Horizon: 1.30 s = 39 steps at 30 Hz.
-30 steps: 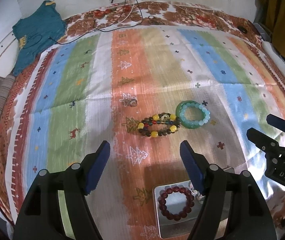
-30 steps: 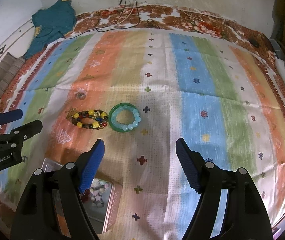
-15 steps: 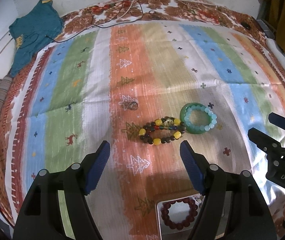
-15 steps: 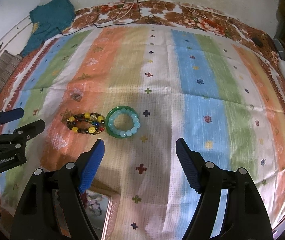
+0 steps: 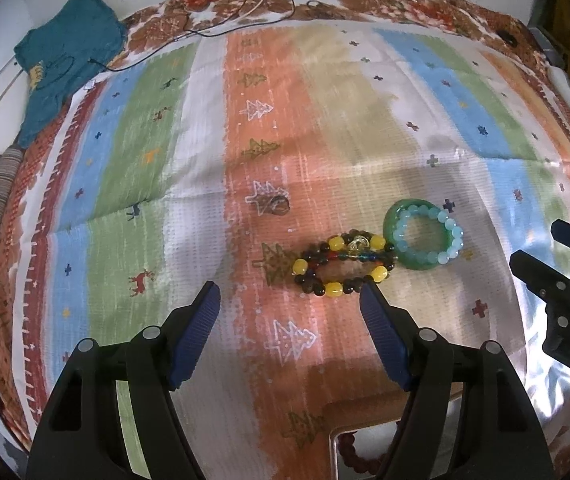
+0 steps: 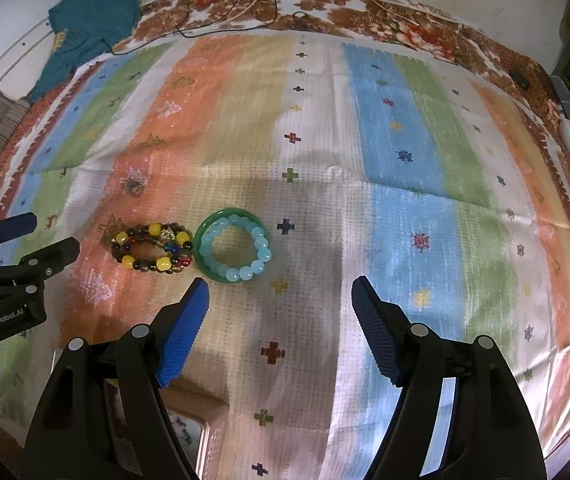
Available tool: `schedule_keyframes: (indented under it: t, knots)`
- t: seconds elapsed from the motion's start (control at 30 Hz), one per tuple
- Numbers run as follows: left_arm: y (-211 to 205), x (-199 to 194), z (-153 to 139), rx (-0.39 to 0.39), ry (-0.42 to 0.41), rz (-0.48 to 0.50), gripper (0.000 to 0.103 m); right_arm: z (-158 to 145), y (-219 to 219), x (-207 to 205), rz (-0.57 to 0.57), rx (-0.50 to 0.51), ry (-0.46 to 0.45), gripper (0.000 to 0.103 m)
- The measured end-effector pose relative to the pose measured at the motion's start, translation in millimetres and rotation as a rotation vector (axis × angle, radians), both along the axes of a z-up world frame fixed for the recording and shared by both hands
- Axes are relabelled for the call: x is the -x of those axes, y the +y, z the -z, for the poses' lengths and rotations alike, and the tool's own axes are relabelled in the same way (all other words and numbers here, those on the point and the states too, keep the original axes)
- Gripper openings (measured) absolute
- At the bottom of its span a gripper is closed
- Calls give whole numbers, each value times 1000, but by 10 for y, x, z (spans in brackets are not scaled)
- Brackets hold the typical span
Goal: Organize jewelry
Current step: 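Move the left tool back toward the yellow-and-dark bead bracelet, then close the left tool on the yellow-and-dark bead bracelet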
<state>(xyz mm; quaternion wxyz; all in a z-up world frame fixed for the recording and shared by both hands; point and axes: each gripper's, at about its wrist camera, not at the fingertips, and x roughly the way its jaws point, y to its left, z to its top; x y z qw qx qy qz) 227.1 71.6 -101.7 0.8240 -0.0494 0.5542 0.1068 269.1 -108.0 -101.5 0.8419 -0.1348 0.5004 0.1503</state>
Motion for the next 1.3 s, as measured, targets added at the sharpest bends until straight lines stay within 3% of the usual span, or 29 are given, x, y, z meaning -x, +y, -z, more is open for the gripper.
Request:
schedule_keyframes:
  t: [0.73,1.1,1.3]
  knots:
    - [101,-315,403,6,99,19,72,292,130,-345,16,29,67,74]
    - [179,-415,636,47,158,8,59,462,184,-490,13,67,97,73]
    - [192,-452,731,58,178,10,50,563,203,-545,6,84,122,61]
